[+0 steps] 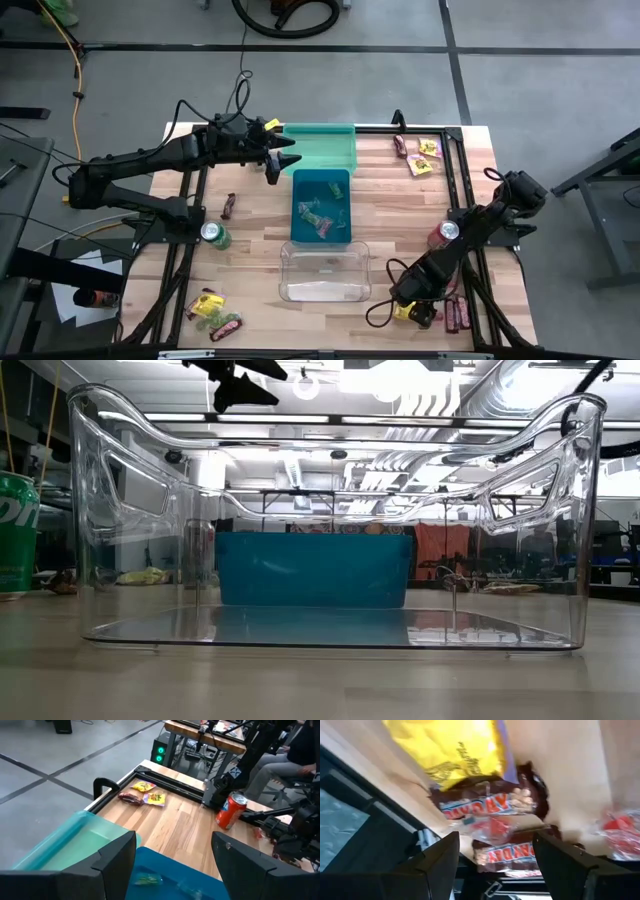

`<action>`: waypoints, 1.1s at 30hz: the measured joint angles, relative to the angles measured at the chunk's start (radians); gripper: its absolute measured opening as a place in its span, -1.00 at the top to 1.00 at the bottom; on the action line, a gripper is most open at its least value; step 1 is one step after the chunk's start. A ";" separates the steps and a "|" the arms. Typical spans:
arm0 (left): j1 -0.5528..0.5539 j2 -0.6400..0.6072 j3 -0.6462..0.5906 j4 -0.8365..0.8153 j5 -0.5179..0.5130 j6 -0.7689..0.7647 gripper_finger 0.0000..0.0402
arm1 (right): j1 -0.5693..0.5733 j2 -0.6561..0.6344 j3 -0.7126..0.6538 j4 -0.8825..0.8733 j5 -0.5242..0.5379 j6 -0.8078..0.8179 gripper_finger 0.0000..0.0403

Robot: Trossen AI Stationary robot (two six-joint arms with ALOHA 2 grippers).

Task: Sort candy
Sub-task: Put the orange candy into the blue bin

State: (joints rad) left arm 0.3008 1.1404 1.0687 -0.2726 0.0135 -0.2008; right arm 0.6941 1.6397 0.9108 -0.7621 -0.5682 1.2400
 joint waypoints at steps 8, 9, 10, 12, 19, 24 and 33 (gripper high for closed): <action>0.000 0.000 0.000 0.000 -0.001 0.003 -0.23 | 0.037 0.001 0.000 0.090 -0.016 -0.009 -0.23; 0.000 0.000 0.000 0.000 -0.001 0.003 -0.23 | 0.042 0.003 0.000 0.086 -0.012 -0.007 -0.23; 0.000 0.000 0.000 0.000 -0.002 0.003 -0.23 | 0.046 0.007 -0.002 0.087 -0.013 -0.006 -0.23; 0.000 0.000 0.000 0.000 -0.002 0.004 -0.23 | 0.051 0.013 -0.014 0.087 -0.013 0.003 -0.23; 0.000 0.000 0.000 -0.001 -0.003 0.012 -0.23 | 0.055 0.069 -0.030 0.144 -0.026 0.010 -0.17; 0.000 0.000 0.000 -0.001 -0.003 0.012 -0.23 | 0.055 0.068 -0.030 0.119 -0.043 -0.006 0.43; 0.015 -0.003 0.000 -0.001 -0.003 0.022 -0.23 | -0.010 -0.187 -0.029 -0.006 -0.063 -0.110 0.97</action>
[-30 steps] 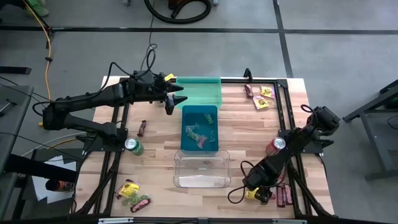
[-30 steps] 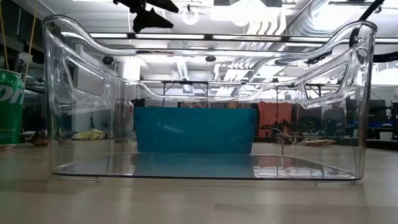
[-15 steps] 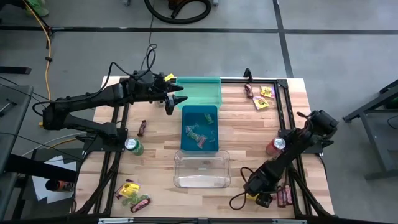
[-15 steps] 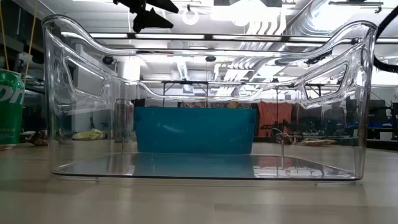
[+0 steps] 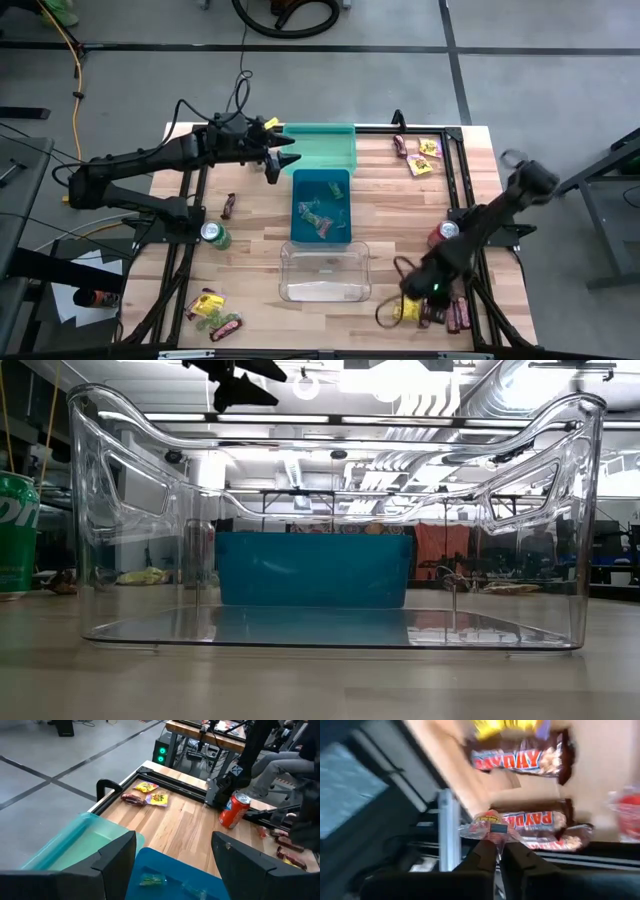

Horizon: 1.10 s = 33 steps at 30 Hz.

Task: Sort candy
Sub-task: Put the orange candy into the blue bin

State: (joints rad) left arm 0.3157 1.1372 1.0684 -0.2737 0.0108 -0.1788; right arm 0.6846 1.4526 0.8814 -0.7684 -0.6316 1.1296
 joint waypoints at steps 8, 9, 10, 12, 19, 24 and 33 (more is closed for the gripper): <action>0.024 -0.004 0.000 0.009 0.001 0.000 -0.23 | -0.272 -0.365 0.002 -0.002 0.330 -0.210 0.99; 0.024 -0.004 0.000 0.009 0.001 -0.001 -0.23 | -0.317 -0.385 0.002 0.007 0.370 -0.253 0.98; 0.024 -0.004 0.000 0.009 0.002 -0.002 -0.23 | -0.363 -0.396 0.002 0.021 0.395 -0.300 0.98; 0.024 -0.004 0.000 0.009 0.004 -0.003 -0.23 | -0.454 -0.398 0.002 0.068 0.411 -0.400 0.99; 0.024 -0.004 0.000 0.009 0.005 -0.024 -0.23 | -0.683 -0.277 0.002 0.440 0.411 -0.693 1.00; 0.024 -0.004 0.000 0.010 0.005 -0.041 -0.23 | -0.763 -0.168 0.002 0.766 0.410 -0.773 1.00; 0.024 -0.004 0.000 0.032 0.005 -0.072 -0.23 | -0.816 -0.068 0.002 0.969 0.423 -0.800 1.00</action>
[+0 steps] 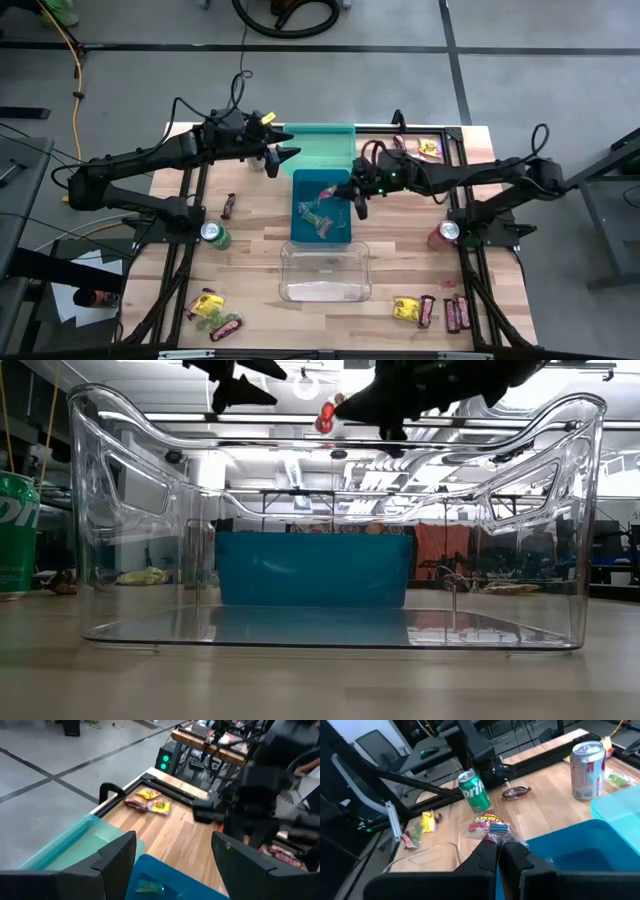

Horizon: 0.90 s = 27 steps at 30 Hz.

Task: Sort candy
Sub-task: Put the orange candy into the blue bin

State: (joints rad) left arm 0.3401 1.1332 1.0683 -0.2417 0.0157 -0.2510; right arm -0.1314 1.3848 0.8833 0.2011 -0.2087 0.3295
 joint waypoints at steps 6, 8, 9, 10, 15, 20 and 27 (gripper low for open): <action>0.000 0.000 0.000 0.031 -0.001 -0.001 -0.23 | 0.008 0.058 0.000 -0.008 0.043 -0.047 1.00; 0.000 0.000 0.000 0.031 -0.001 -0.008 -0.23 | 0.010 0.079 0.000 -0.032 0.079 -0.047 1.00; 0.000 0.000 0.000 0.031 -0.001 -0.010 -0.23 | 0.010 0.088 0.000 -0.037 0.088 -0.049 1.00; 0.000 0.000 0.000 0.031 -0.001 -0.010 -0.23 | 0.010 0.096 0.000 -0.041 0.089 -0.051 1.00; 0.000 0.000 0.000 0.031 -0.001 -0.010 -0.23 | 0.010 0.115 0.000 -0.041 0.122 -0.080 0.95; 0.000 0.000 0.000 0.030 -0.006 -0.010 -0.23 | 0.010 0.115 0.000 -0.046 0.153 -0.094 0.69; 0.000 0.000 0.000 0.030 -0.006 -0.009 -0.23 | 0.010 0.115 0.000 -0.045 0.154 -0.068 0.09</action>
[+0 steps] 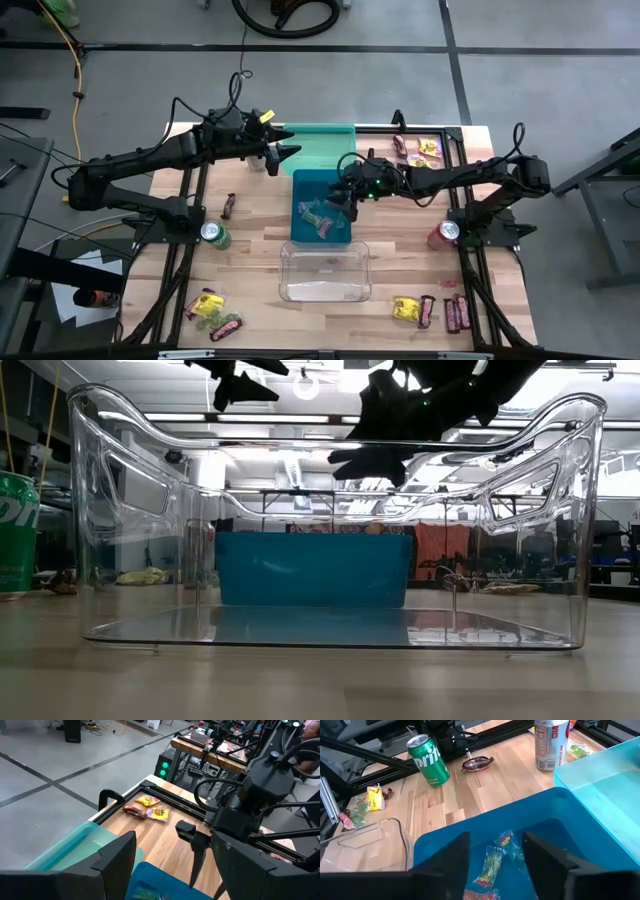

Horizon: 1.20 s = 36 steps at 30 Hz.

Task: Sort candy
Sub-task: Put the orange candy into the blue bin

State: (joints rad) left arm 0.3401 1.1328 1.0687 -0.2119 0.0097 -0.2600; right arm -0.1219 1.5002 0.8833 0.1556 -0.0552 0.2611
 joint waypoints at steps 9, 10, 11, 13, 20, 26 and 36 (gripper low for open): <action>0.000 0.000 0.000 -0.002 0.000 0.000 -0.23 | -0.075 -0.112 0.118 -0.183 0.054 -0.063 -0.07; 0.000 0.000 0.000 -0.001 0.000 0.000 -0.23 | -0.096 -0.128 0.147 -0.246 0.094 -0.069 -0.07; 0.000 0.002 0.000 0.000 0.000 0.000 -0.23 | -0.118 -0.138 0.177 -0.303 0.129 -0.077 -0.07; 0.000 0.005 0.000 -0.002 0.000 0.000 -0.23 | -0.167 -0.153 0.235 -0.421 0.196 -0.083 -0.07; 0.000 0.008 0.000 -0.002 0.000 0.000 -0.23 | -0.346 -0.154 0.293 -0.679 0.296 0.086 -0.07; 0.000 0.008 0.000 -0.001 0.000 0.000 -0.23 | -0.490 -0.154 0.214 -0.881 0.302 0.190 -0.07; 0.000 0.008 0.000 -0.004 0.000 -0.001 -0.23 | -0.311 -0.262 0.096 -1.135 -0.286 0.128 -0.07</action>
State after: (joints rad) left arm 0.3397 1.1404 1.0683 -0.2162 0.0101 -0.2607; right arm -0.4330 1.2384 0.9797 -0.9799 -0.3416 0.3891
